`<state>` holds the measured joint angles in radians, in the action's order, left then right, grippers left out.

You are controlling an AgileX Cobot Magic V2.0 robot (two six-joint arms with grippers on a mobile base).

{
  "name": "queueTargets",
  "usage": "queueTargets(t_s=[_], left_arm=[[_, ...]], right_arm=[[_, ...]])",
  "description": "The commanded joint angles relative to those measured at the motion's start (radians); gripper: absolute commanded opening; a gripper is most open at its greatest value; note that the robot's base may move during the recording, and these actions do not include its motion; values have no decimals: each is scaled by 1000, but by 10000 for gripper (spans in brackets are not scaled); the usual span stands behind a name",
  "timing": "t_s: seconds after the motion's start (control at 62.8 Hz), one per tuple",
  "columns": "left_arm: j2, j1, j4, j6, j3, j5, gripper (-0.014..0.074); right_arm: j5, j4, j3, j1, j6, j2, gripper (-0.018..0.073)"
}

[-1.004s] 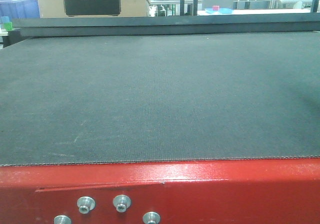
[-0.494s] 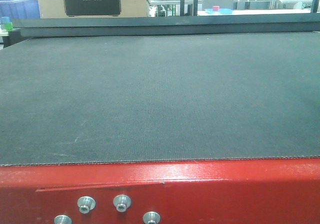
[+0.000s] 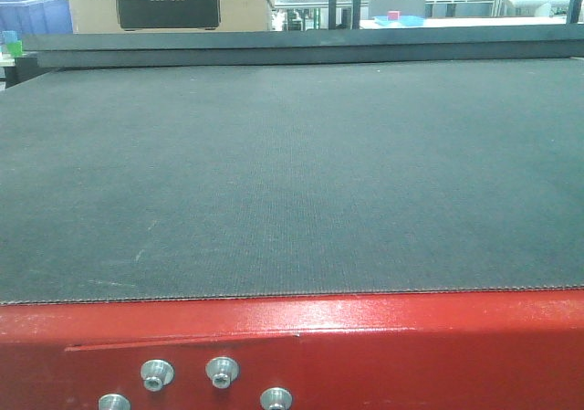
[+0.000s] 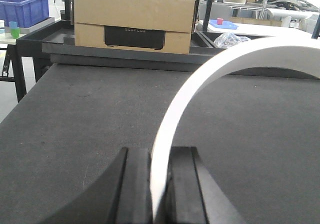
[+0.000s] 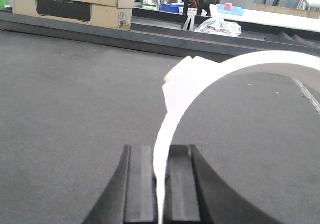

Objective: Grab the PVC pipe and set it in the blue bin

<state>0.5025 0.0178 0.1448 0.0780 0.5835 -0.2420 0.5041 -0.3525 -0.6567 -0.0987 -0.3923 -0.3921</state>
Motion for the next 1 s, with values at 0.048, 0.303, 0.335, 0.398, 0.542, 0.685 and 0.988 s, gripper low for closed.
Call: queueTargets(t_s=[0.048,0.303,0.335,0.398,0.542,0.685,0.988], left_arm=[[-8,5,0,-2,0,21,-111],[-8,5,0,-2,0,21,-111],[-8,5,0,-2,0,21,-111],[-8,5,0,-2,0,21,-111],[-8,5,0,-2,0,21,-111],[-8,5,0,-2,0,21,-111],[-8,5,0,-2,0,21,-111]], right_arm=[[-35,-1,2,2,0,8,-162],[-35,-1,2,2,0,8,-162],[-35,-1,2,2,0,8,-162],[-35,-1,2,2,0,8,-162],[-35,-1,2,2,0,8,-162],[-35,-1,2,2,0,8,-162],[-35,-1,2,2,0,8,-162]])
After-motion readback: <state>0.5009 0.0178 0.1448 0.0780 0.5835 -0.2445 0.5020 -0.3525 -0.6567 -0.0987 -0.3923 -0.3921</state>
